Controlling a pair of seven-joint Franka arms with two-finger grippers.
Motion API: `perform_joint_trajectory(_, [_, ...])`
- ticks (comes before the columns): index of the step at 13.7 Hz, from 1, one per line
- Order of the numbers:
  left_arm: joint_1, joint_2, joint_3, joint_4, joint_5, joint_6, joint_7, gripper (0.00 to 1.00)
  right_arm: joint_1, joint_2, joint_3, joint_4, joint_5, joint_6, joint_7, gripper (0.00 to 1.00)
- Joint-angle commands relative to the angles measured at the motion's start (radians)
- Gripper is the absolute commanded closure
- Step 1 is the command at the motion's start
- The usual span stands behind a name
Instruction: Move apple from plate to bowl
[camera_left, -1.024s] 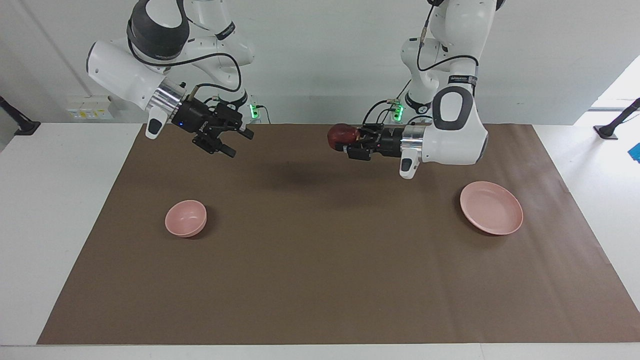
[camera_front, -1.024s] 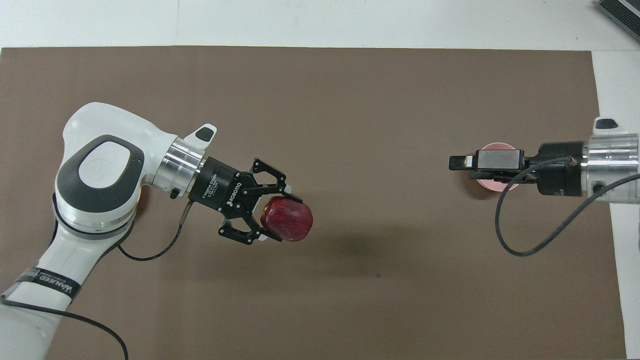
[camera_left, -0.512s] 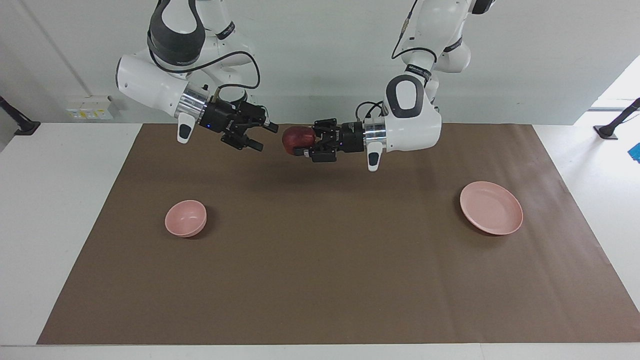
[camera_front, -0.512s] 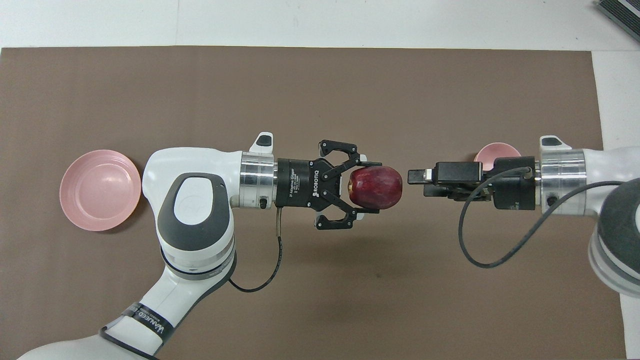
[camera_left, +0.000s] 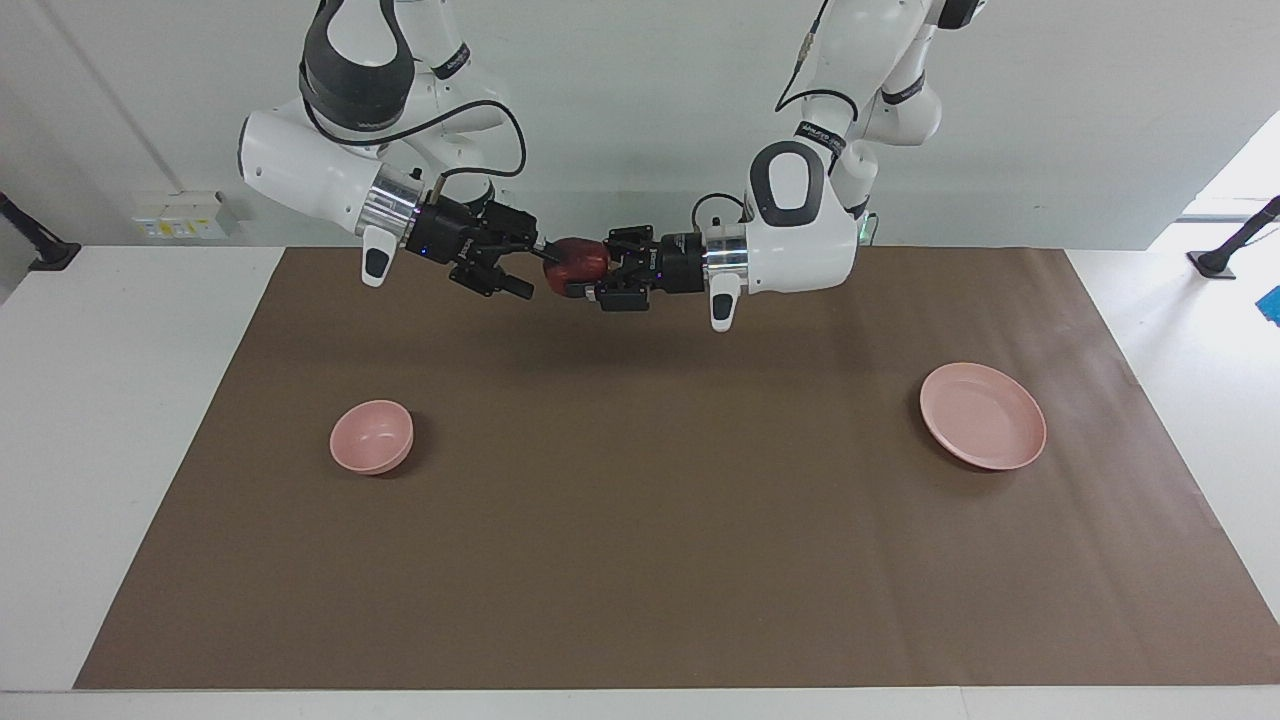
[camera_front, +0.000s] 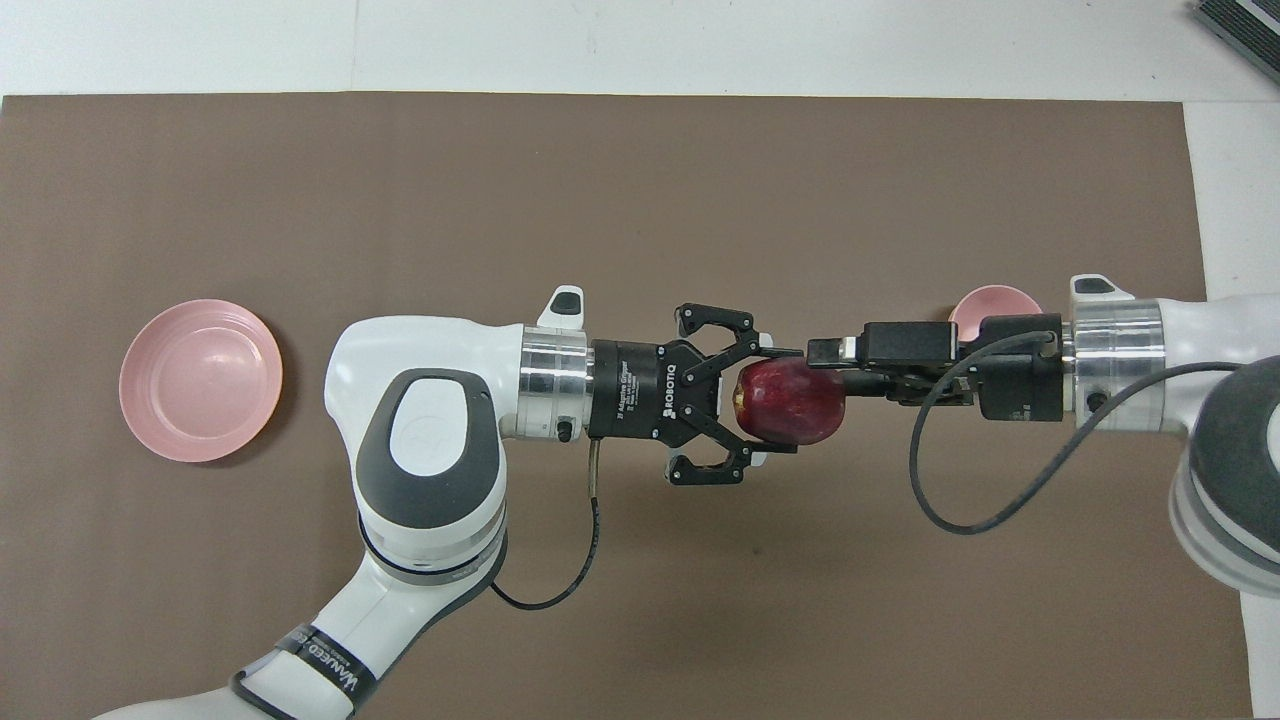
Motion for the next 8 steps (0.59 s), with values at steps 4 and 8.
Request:
perform_joint_trajectory(4, [-0.004, -0.023, -0.027, -0.016, -0.059, 0.085, -0.013, 1.00, 0.001, -0.031, 0.002, -0.030, 0.006, -0.022, 0.016, 0.00])
perform_joint_trajectory(8, [-0.004, -0.023, -0.041, -0.013, -0.087, 0.102, -0.013, 1.00, 0.001, -0.040, 0.002, -0.043, -0.006, -0.030, 0.016, 0.00])
